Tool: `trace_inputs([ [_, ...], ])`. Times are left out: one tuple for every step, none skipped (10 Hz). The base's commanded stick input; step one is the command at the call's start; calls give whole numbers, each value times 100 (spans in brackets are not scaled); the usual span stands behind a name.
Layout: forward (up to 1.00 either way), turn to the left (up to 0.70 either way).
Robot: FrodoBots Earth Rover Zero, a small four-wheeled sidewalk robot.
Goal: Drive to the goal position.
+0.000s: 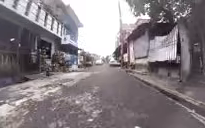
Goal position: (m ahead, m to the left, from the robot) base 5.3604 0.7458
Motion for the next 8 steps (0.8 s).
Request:
trace_inputs([
  [100,0],
  [100,0],
  [100,0],
  [100,0],
  [100,0],
  [100,0],
  [100,0],
  [100,0],
])
